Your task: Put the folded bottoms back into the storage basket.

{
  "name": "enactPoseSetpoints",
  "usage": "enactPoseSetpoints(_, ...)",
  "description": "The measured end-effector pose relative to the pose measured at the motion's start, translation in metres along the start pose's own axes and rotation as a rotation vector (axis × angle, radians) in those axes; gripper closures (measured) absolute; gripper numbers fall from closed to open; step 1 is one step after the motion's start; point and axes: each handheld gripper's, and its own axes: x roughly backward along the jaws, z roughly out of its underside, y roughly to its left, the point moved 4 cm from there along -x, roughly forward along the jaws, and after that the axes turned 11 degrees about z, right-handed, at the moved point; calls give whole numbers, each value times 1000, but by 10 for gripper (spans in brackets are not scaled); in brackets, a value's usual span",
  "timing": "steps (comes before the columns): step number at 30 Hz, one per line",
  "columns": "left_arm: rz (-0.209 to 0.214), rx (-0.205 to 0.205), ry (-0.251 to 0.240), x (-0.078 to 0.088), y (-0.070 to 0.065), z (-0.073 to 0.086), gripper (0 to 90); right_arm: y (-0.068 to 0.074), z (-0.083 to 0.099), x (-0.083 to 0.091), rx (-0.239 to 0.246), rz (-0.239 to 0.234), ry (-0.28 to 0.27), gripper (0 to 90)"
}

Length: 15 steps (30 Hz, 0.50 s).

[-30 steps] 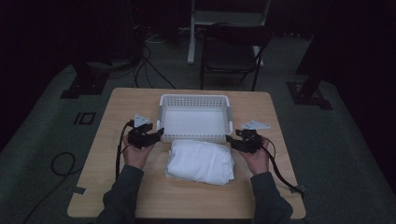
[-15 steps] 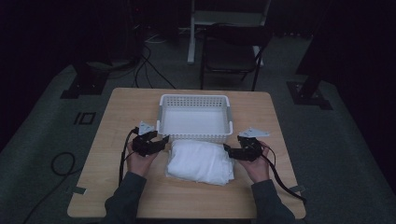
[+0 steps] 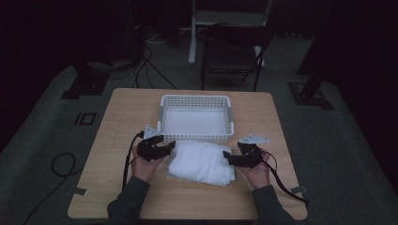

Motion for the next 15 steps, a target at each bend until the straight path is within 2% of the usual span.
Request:
enactPoseSetpoints(4,18,8,-1,-1,-4,1,393,2,2,0,2,-2,6,225)
enactPoseSetpoints(9,44,1,20,-6,-14,6,368,9,6,2,1,-23,13,199)
enactPoseSetpoints(15,58,7,35,-12,-20,13,353,16,10,0,7,-29,31,184)
